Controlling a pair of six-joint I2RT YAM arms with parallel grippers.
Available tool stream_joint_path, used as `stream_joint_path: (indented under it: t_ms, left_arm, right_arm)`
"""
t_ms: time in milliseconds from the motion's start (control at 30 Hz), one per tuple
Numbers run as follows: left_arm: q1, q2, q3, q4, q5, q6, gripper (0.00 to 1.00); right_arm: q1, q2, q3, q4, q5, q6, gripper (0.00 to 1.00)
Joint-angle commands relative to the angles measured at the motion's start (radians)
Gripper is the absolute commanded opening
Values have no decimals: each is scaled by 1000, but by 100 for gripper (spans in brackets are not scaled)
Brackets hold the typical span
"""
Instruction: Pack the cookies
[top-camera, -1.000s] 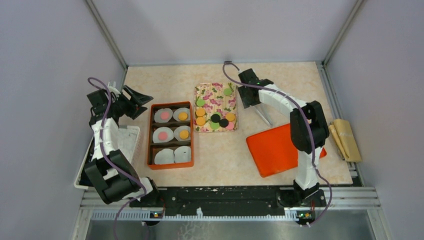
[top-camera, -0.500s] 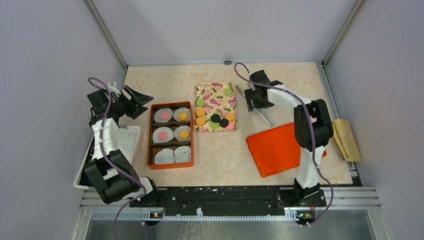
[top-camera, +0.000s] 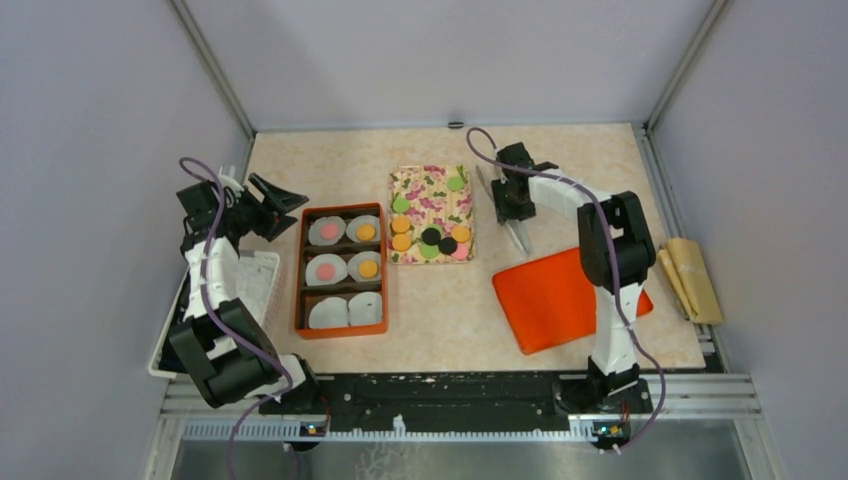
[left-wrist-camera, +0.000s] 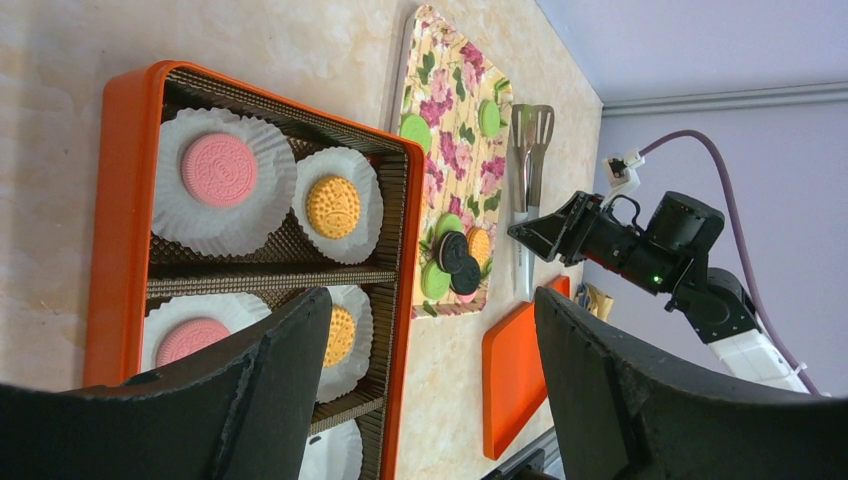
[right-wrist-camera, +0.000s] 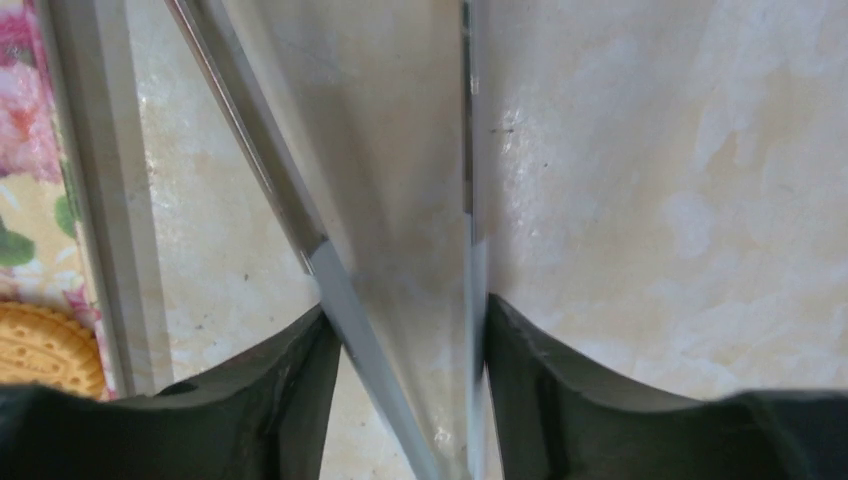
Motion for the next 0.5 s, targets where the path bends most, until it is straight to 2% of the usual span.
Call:
stream_joint_path:
  t_ms: [0, 100, 467]
  left_arm:
    - [-3, 3, 1, 33, 21, 20, 80]
    - [-2, 6, 2, 34, 21, 21, 80]
    - [-2, 0, 2, 37, 20, 15, 80]
  right_arm:
    - [-11, 75, 2, -39, 21, -4, 32]
    - [-11, 40, -1, -29, 28, -7, 23]
    - [17, -266, -28, 7, 63, -3, 25]
